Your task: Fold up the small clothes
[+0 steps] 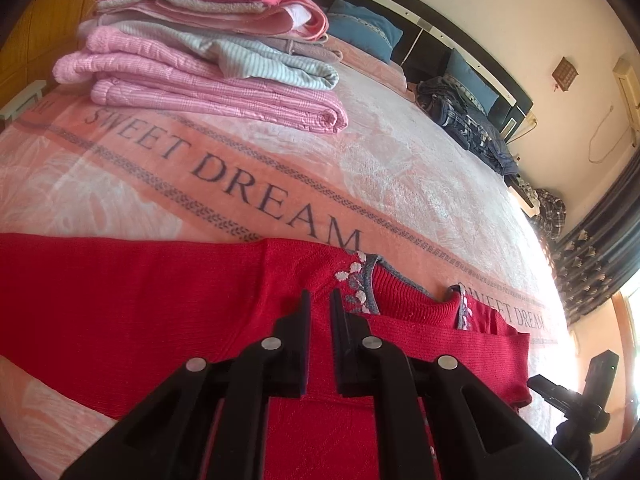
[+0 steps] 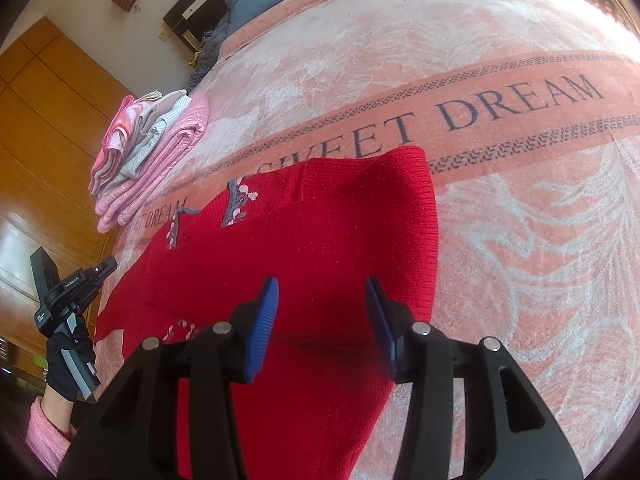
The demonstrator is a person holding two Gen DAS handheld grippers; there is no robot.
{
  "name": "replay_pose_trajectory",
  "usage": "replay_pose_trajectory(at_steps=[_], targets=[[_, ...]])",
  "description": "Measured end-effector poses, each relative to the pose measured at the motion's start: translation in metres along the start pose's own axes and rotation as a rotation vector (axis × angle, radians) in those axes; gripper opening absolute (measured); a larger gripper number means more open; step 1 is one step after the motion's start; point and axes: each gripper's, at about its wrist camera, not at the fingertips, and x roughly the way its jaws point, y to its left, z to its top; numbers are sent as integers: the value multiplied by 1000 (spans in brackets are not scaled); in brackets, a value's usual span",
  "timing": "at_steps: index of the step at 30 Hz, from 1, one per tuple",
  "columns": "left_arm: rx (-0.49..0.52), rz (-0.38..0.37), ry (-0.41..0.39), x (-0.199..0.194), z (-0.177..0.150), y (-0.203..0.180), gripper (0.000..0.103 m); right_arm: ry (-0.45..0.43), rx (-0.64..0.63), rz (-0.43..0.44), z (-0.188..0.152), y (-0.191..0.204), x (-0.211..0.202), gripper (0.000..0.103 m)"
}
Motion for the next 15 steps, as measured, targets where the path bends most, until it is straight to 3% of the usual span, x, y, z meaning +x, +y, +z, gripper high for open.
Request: replay_pose_trajectory(at_steps=[3,5,6,15], targets=[[-31,-28,76,16,-9,6,14,-2,11,-2,0,-3,1,46],[-42,-12,127,27,-16,8,30,2,17,-8,-1,-5,3,46],[-49,2,139,31,-19,9,33,5,18,-10,-2,-6,4,46],[-23,44,143,63,-26,-2,52,25,11,-23,-11,-16,8,45]])
